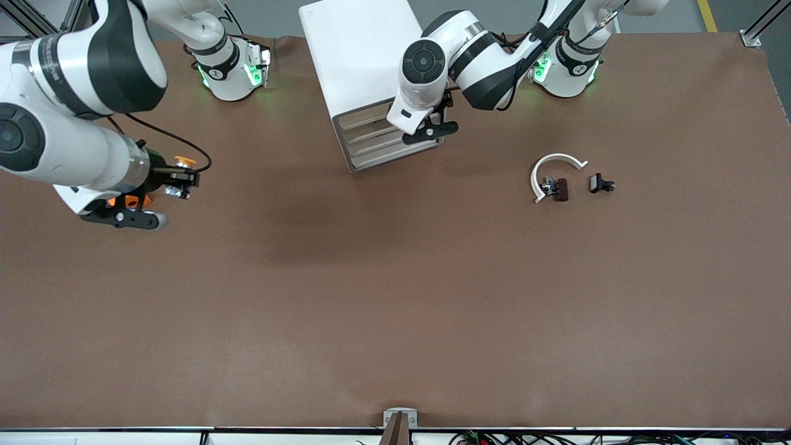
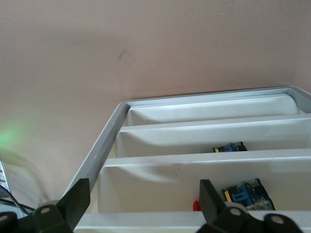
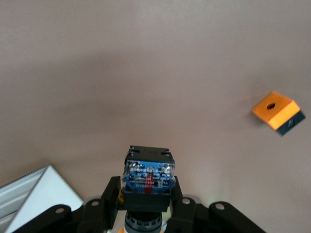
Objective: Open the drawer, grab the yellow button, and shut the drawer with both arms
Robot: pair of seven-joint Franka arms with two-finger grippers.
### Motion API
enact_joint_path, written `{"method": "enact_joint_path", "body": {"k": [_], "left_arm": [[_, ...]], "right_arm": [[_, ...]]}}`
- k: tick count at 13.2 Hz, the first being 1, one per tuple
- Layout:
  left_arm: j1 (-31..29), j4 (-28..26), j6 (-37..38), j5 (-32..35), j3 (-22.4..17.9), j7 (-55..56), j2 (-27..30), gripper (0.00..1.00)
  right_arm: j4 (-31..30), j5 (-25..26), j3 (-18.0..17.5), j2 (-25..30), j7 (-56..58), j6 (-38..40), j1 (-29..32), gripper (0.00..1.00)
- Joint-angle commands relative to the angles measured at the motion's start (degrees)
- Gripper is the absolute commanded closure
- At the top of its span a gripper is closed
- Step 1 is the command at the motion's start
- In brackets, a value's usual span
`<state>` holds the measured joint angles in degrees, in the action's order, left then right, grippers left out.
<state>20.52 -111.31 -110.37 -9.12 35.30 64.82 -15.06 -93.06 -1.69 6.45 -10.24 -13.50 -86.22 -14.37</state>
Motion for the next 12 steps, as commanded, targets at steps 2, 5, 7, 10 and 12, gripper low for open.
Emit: {"method": "enact_joint_path", "body": {"k": [2, 5, 7, 10, 12], "left_arm": [[-0.3, 0.0, -0.2, -1.3, 1.9, 1.5, -0.4, 0.0], [-3.6, 2.2, -0.2, -0.2, 1.2, 1.2, -0.1, 0.0], [-9.9, 4.9, -0.1, 3.6, 1.3, 0.3, -0.1, 0.0], [-17.9, 8.6, -0.1, 10.5, 1.3, 0.3, -0.1, 0.0], [-22.8, 11.5, -0.1, 14.1, 1.2, 0.1, -0.3, 0.0]], "right_arm": [[-13.0, 3.4, -1.2, 3.9, 8.8, -12.7, 6.4, 0.8], [-19.4, 7.2, -1.2, 3.7, 9.3, -21.9, 8.2, 0.8], [-23.6, 7.3, -1.2, 3.5, 12.5, -28.6, 10.6, 0.8], [-28.7, 7.3, -1.2, 1.6, 21.4, -40.8, 15.5, 0.79], [-29.2, 7.3, -1.2, -1.5, 23.2, -43.6, 17.1, 0.79]]}}
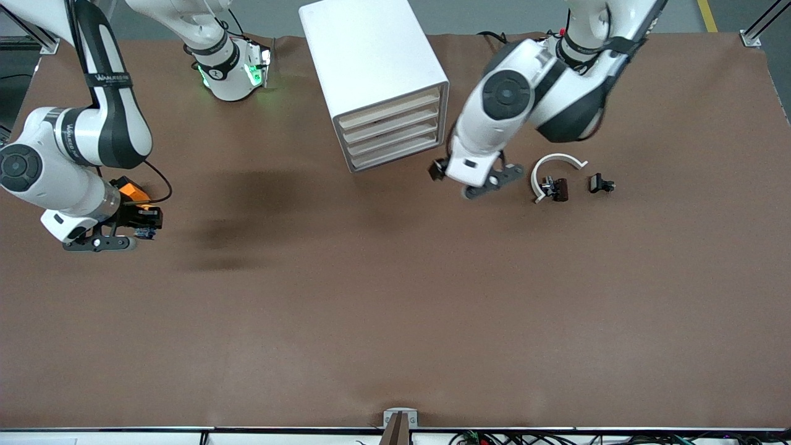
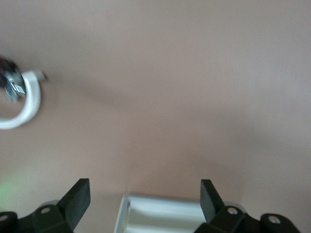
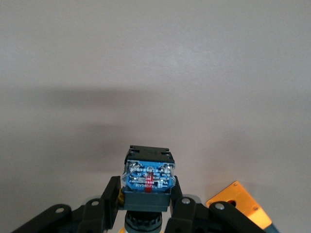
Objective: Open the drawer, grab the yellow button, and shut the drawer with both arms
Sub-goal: 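Return the left arm to rest while the right gripper lowers the button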
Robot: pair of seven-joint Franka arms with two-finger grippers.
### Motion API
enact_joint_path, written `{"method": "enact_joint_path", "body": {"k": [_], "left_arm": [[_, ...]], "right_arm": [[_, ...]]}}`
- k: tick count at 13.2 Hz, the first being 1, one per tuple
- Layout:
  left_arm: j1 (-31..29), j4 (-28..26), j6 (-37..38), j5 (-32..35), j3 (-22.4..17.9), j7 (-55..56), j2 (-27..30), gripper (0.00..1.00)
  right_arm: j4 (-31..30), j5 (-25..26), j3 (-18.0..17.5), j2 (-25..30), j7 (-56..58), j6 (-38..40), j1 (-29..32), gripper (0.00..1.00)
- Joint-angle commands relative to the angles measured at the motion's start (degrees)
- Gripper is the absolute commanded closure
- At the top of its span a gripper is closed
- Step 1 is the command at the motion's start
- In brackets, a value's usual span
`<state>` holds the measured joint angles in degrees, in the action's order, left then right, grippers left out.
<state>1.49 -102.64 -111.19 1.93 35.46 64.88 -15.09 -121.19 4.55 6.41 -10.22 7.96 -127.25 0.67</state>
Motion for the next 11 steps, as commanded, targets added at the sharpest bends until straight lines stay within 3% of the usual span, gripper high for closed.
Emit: {"method": "enact_joint_path", "body": {"k": [1, 4, 6, 11], "left_arm": [[-6.7, 4.0, 0.7, 3.6, 1.0, -1.7, -0.3, 0.0], [-16.3, 5.4, 0.9, 3.6, 1.2, -15.1, 0.1, 0.0], [-20.0, 7.1, 1.3, 3.6, 1.1, -20.0, 0.5, 0.0], [-26.2, 14.7, 11.2, 3.6, 1.1, -31.0, 2.4, 0.0]], "right_arm": [[-1.2, 1.1, -1.1, -3.4, 2.7, -4.2, 2.7, 0.79], [-2.2, 1.1, -1.1, -8.5, 4.1, -10.6, 4.4, 0.78], [-4.8, 1.0, -1.1, -9.8, 4.0, -15.1, 4.3, 0.79], [-5.1, 0.9, -1.1, -14.4, 3.7, -18.1, 4.1, 0.72]]}}
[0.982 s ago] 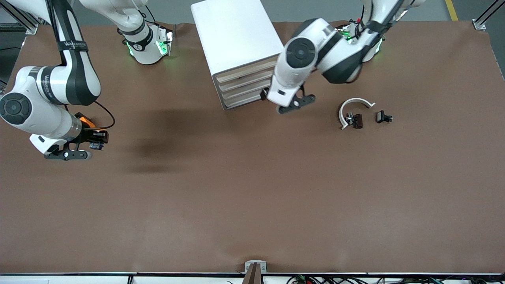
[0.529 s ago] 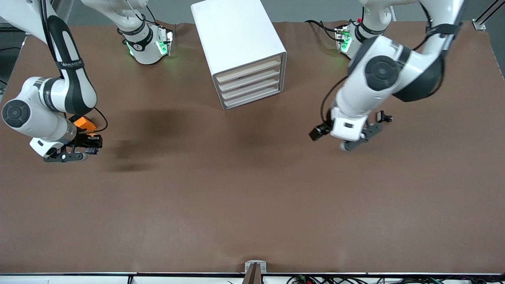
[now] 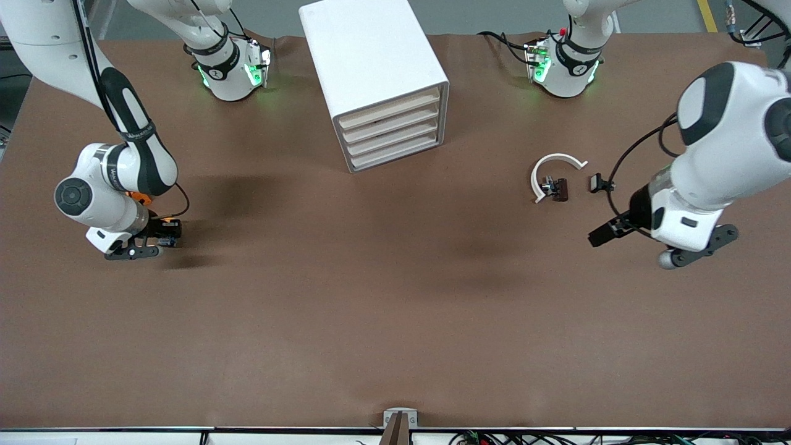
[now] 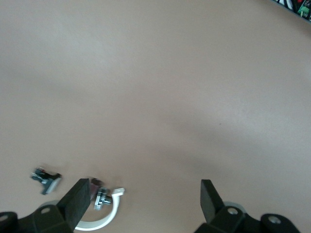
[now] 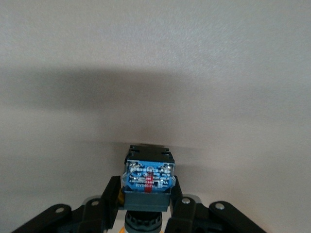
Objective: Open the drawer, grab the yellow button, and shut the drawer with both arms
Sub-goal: 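Return the left arm to rest while the right gripper lowers the button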
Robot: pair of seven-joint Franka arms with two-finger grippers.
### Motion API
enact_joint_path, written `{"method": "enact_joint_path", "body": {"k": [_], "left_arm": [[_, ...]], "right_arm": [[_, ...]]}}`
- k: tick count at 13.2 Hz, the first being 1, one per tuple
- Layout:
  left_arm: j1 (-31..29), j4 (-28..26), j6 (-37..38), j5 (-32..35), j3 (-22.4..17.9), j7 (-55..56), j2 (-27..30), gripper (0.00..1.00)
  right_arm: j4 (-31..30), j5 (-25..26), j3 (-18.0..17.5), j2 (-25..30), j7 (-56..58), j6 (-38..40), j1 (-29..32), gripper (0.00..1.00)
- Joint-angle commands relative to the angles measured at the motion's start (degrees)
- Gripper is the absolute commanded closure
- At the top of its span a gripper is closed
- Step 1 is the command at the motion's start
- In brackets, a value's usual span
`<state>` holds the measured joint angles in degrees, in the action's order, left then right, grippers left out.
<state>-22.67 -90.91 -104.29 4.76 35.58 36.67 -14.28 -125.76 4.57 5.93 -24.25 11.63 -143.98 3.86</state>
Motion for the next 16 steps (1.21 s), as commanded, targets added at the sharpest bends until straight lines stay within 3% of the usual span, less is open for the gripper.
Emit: {"method": "enact_joint_path", "body": {"k": [1, 2, 3, 4, 5, 6, 8, 12, 16], "left_arm": [[-2.6, 4.8, 6.7, 0.8, 0.9, -4.5, 1.7, 0.0], [-3.0, 6.2, 8.7, 0.8, 0.7, -6.6, 2.4, 0.0], [-2.0, 6.0, 9.3, 0.7, -2.5, -10.6, 5.2, 0.0], [2.1, 5.2, 9.5, 0.5, -7.3, -15.1, 7.4, 0.0], [7.4, 4.9, 11.1, 0.2, -14.5, -19.3, 9.1, 0.0], [12.3, 4.8, 13.1, -0.2, -20.5, -22.5, 10.5, 0.0], [16.5, 4.5, 16.1, -0.2, -26.1, -26.9, 12.9, 0.0], [18.1, -1.1, 16.6, -1.1, -26.7, -30.4, 18.9, 0.0], [18.2, -1.7, 16.4, -4.0, -26.9, -30.3, 19.6, 0.0]], "right_arm": [[-0.5, 0.8, -0.7, -0.7, 0.0, -1.6, 1.0, 0.72], [-0.5, 0.6, -0.7, -0.9, -0.1, -1.5, 1.0, 0.7], [-0.4, 0.5, -0.7, -1.0, -0.1, -1.4, 1.0, 0.54], [-0.4, 0.5, -0.7, -0.9, -0.2, -1.1, 1.0, 0.1], [-0.1, 0.5, -0.7, -0.9, -0.2, -0.8, 1.1, 0.0], [0.2, 0.5, -0.7, -0.7, -0.2, -0.3, 1.1, 0.0], [1.0, 0.5, -0.7, 0.0, -0.5, 2.5, 0.8, 0.0], [4.3, 0.3, -1.1, 2.6, -0.9, 9.7, 0.6, 0.0], [4.9, 0.3, -1.3, 7.0, -9.6, 12.9, -2.2, 0.0]]}}
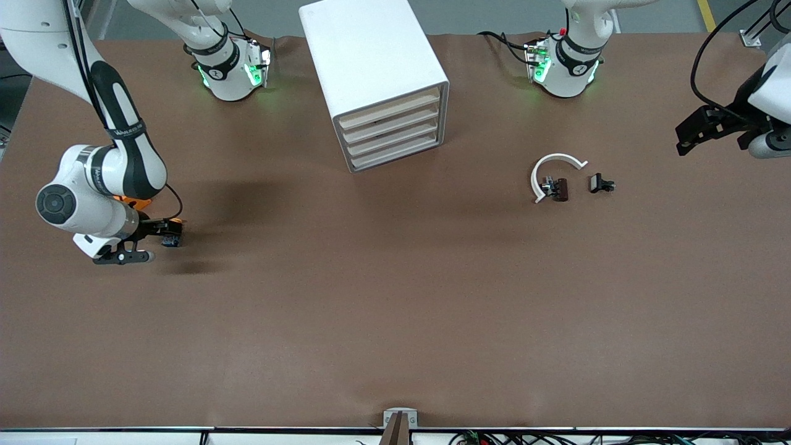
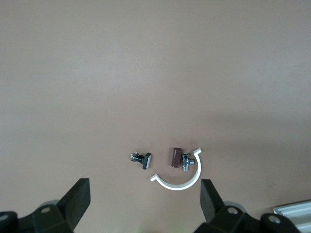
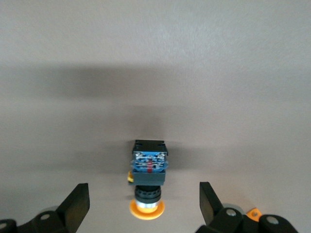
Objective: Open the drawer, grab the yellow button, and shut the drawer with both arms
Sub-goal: 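Set the button on the table beside the orange block, open the right gripper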
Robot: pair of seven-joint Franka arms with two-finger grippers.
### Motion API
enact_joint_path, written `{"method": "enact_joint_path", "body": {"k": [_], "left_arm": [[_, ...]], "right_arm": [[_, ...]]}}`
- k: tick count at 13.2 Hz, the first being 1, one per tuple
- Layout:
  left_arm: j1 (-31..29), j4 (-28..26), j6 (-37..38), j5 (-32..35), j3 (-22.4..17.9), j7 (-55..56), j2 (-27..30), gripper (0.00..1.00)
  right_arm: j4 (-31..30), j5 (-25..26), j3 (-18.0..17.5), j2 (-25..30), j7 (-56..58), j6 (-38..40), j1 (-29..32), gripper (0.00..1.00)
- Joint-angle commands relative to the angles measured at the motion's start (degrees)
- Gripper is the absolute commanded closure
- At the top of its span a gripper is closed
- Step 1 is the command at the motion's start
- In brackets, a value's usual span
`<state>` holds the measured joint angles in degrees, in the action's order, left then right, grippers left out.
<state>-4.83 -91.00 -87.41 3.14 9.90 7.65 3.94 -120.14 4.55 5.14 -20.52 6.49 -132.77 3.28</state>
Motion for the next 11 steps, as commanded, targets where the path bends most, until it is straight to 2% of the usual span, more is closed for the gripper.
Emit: {"method": "enact_joint_path", "body": {"k": [1, 5, 7, 11], "left_arm": [[-0.2, -1.6, -1.0, -3.1, -1.2, -1.5, 0.9, 0.0], [-0.3, -1.7, -0.4, -3.1, -0.8, -1.0, 0.6, 0.0], [0.2, -1.7, -0.2, -2.8, -0.4, -0.4, 0.8, 0.0], [-0.1, -2.9, -0.3, -2.5, 0.3, -1.2, 1.6, 0.0]], "right_arm": [[-0.7, 0.3, -0.5, 4.6, -4.7, 2.9, -1.8, 0.0], [0.6, -0.7, -0.6, 14.4, -4.7, 11.5, -4.0, 0.0], [5.4, -0.7, -0.6, 16.3, -4.8, 18.5, -4.7, 0.0], [18.0, -1.8, -0.4, 16.5, -4.7, 32.5, -4.3, 0.0]]}}
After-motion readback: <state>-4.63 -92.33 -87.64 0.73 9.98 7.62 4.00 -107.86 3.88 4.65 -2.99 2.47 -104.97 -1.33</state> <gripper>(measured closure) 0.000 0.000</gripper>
